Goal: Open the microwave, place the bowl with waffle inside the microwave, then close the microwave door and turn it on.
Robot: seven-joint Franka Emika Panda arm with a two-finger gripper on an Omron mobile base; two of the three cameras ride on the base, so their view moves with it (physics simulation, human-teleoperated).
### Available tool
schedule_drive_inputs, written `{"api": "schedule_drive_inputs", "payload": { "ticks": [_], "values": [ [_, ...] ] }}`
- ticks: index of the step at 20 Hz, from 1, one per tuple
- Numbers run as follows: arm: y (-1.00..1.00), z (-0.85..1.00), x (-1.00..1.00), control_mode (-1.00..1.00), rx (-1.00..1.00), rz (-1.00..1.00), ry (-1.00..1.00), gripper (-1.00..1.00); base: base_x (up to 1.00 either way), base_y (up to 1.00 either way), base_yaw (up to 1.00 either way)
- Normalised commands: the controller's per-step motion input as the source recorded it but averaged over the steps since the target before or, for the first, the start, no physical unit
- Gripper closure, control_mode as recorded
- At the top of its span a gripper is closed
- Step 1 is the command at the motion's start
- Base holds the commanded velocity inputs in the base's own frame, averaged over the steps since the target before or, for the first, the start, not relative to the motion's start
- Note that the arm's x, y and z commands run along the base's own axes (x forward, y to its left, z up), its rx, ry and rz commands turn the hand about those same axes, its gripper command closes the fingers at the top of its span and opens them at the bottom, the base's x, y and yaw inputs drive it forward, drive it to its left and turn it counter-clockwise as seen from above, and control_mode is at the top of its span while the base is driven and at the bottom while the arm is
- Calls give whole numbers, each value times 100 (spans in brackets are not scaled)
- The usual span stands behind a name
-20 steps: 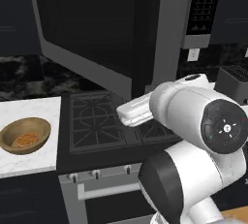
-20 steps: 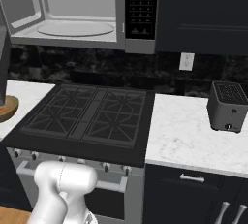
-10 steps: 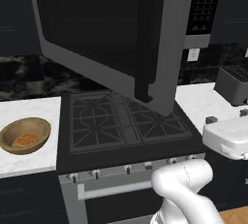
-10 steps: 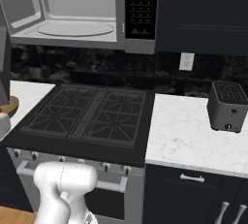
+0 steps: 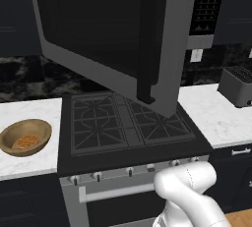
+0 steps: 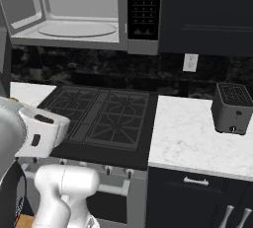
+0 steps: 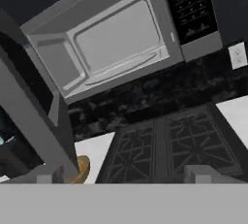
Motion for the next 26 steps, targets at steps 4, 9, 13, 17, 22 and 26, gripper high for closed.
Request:
{"api": "schedule_drive_inputs", "payload": {
  "ticks": [4,9,13,17,22,26],
  "values": [
    [-6,-20,100,-100,45,16,30,-100,0,0,0],
    [20,-33,98,-100,42,15,29,-100,0,0,0],
    [30,-8,56,-100,35,22,31,-100,0,0,0],
    [33,0,41,-100,31,23,24,-100,0,0,0],
    [57,0,40,-100,24,22,15,-100,0,0,0],
    [60,0,67,-100,21,24,13,-100,0,0,0]
  ]
}}
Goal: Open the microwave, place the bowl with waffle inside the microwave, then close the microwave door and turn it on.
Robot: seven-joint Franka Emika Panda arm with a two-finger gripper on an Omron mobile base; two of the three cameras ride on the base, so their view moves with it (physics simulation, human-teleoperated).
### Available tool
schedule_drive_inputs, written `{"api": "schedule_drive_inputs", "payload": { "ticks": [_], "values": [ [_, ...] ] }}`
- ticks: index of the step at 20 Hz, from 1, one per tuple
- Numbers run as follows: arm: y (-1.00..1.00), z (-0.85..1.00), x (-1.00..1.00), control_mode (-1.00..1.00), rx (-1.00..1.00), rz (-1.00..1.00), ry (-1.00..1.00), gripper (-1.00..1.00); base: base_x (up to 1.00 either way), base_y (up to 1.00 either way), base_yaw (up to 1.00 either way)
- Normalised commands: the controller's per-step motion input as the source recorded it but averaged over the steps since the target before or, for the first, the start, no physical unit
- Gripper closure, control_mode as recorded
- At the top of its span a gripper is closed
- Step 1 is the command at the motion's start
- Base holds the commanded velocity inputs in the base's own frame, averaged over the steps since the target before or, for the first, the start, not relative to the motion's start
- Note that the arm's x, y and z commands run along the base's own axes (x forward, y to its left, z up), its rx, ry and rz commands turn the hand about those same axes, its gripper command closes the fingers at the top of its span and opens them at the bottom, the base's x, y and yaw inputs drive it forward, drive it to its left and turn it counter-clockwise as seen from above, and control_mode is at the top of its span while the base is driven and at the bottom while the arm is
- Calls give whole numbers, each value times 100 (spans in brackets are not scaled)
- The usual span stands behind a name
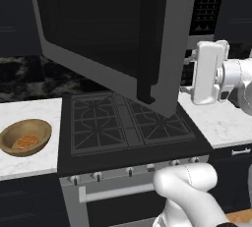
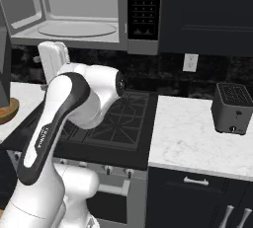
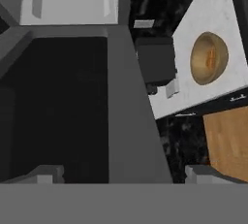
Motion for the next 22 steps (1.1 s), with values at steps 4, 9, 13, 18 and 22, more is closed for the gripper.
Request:
{"api": "schedule_drive_inputs", "payload": {
  "ticks": [4,9,13,18,22],
  "values": [
    [60,1,43,-100,18,22,8,-100,0,0,0],
    [73,5,5,-100,8,19,1,-100,0,0,0],
    [79,21,-28,-100,0,13,0,-100,0,0,0],
    [73,23,-53,-100,0,8,-4,-100,0,0,0],
    [92,7,-45,-100,0,4,-4,-100,0,0,0]
  ]
}}
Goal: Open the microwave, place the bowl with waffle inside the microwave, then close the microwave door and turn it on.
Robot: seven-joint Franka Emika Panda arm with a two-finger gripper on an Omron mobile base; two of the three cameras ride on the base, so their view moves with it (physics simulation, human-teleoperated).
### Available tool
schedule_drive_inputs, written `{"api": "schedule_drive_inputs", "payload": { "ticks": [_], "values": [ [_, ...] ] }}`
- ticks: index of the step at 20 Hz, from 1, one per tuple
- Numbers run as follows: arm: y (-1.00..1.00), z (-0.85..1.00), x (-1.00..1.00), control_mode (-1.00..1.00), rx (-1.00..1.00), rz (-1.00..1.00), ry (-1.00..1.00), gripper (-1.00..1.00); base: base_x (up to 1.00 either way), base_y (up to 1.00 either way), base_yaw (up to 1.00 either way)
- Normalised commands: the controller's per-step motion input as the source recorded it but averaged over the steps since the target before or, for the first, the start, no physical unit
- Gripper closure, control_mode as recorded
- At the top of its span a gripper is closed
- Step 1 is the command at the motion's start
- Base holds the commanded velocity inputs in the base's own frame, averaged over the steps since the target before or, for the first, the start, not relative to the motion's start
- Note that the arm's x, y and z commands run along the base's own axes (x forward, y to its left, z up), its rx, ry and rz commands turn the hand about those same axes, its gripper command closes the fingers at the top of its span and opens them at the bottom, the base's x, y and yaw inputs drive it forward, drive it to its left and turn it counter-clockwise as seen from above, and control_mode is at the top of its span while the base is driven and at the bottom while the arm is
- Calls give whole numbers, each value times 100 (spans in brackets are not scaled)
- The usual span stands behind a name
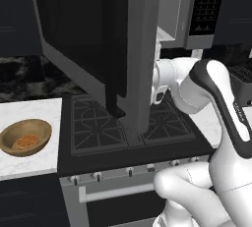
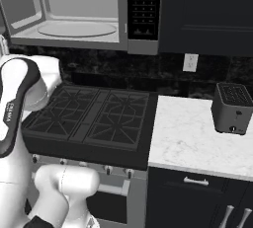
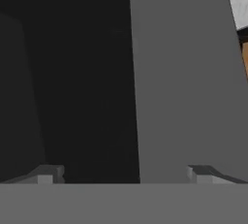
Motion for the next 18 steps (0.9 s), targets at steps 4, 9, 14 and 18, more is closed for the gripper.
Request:
{"api": "schedule_drive_inputs", "payload": {
  "ticks": [4,9,14,18],
  "values": [
    [100,0,-24,-100,-12,0,0,-100,0,0,0],
    [100,0,-8,-100,-16,-8,-3,-100,0,0,0],
    [99,0,-1,-100,-13,-24,-7,-100,0,0,0],
    [-56,-5,-11,-100,0,-39,-11,-100,0,0,0]
  ]
}}
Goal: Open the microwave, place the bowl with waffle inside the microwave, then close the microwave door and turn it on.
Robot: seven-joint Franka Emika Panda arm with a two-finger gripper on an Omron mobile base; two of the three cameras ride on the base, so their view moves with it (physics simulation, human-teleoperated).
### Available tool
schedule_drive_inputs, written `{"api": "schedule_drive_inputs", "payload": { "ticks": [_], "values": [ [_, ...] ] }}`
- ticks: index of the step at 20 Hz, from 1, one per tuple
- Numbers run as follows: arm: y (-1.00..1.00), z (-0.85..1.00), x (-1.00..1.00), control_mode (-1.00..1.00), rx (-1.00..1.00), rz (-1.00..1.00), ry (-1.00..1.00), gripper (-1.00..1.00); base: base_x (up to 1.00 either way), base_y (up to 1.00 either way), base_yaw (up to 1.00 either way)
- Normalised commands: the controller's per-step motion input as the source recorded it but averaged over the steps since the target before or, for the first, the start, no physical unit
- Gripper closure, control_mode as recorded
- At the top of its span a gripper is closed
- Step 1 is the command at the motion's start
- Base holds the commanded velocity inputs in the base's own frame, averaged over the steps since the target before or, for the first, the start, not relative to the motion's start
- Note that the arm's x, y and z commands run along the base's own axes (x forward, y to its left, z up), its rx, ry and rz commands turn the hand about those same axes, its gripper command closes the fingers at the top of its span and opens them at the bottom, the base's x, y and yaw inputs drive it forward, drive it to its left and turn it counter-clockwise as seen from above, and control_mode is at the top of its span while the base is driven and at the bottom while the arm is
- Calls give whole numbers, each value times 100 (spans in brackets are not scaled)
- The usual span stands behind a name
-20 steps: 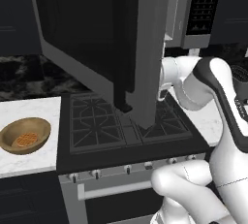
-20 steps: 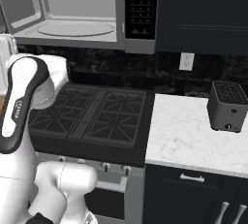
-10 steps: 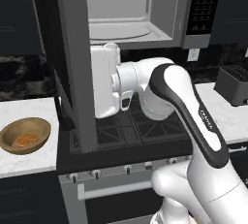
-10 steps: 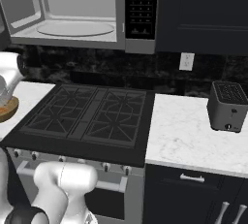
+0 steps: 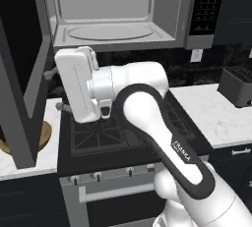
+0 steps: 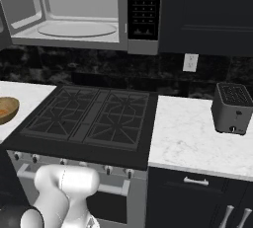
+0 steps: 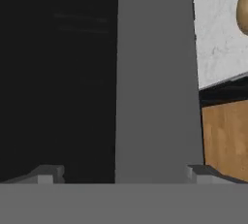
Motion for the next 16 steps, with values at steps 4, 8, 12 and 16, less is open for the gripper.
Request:
{"api": "schedule_drive_inputs", "payload": {
  "ticks": [4,8,12,16],
  "values": [
    [-100,-31,2,-100,0,-44,-4,-100,0,0,0],
    [-100,-18,34,-100,-6,-41,1,-100,0,0,0],
    [-63,-17,66,-100,-30,-17,27,-100,0,0,0],
    [6,-30,84,-100,-56,-1,37,-100,0,0,0]
  ]
}}
